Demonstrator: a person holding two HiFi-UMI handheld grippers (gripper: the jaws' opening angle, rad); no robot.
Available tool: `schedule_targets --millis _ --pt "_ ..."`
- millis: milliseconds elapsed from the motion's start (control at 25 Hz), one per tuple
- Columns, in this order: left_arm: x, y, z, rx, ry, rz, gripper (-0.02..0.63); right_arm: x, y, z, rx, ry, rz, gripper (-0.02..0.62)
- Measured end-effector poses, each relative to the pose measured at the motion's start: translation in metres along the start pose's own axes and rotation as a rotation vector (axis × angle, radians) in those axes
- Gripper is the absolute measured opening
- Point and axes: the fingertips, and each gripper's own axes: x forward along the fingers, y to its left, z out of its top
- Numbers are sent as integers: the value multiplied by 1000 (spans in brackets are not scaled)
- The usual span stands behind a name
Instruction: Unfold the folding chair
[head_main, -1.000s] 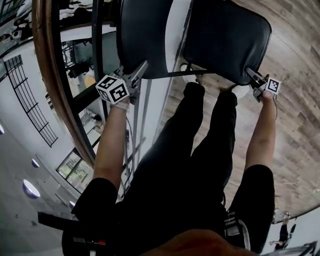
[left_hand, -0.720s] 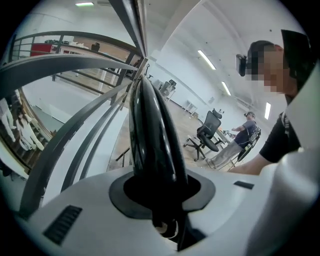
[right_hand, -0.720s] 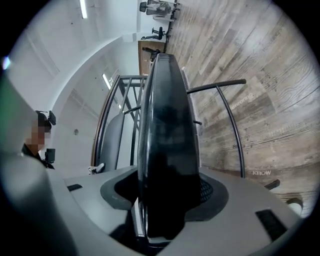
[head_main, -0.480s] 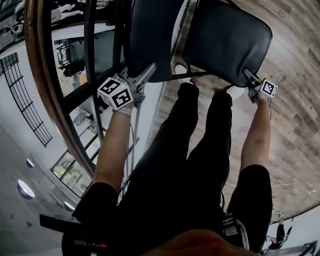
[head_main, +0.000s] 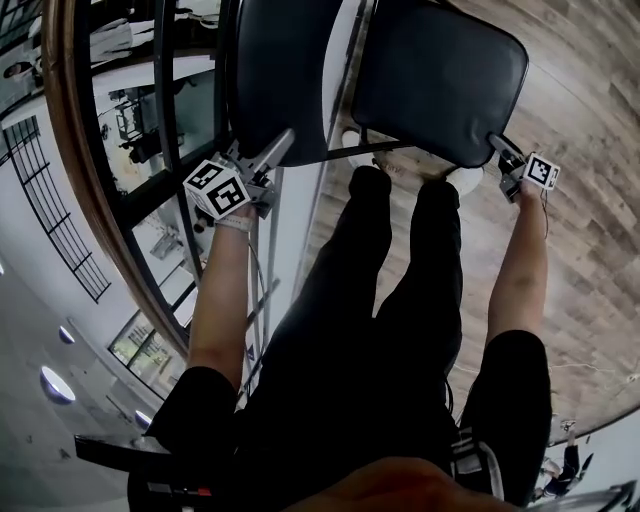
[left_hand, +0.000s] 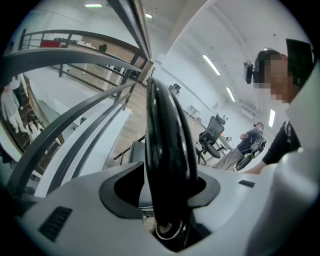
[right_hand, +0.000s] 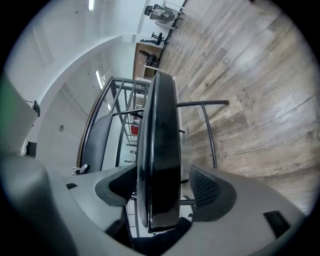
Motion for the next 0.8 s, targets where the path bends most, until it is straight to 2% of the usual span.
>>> schedule_targets --millis 120,200,320,560,680,800 --pt "-10 5 -6 -22 10 32 201 -44 -6 26 -114 -55 -192 310" --pt "-27 6 -11 -9 28 73 199 -62 17 35 -156 -99 -226 308" --pt "-56 -1 -17 0 33 120 201 -82 74 45 -245 -143 -236 308" --pt "-100 -43 -27 -1 9 151 212 -80 216 17 -331 -112 -128 308" --pt "-109 -75 -27 4 -3 93 212 -62 298 -7 -400 -65 -60 307" --pt "-109 -116 1 46 -61 0 212 -47 378 -25 -465 -35 8 307"
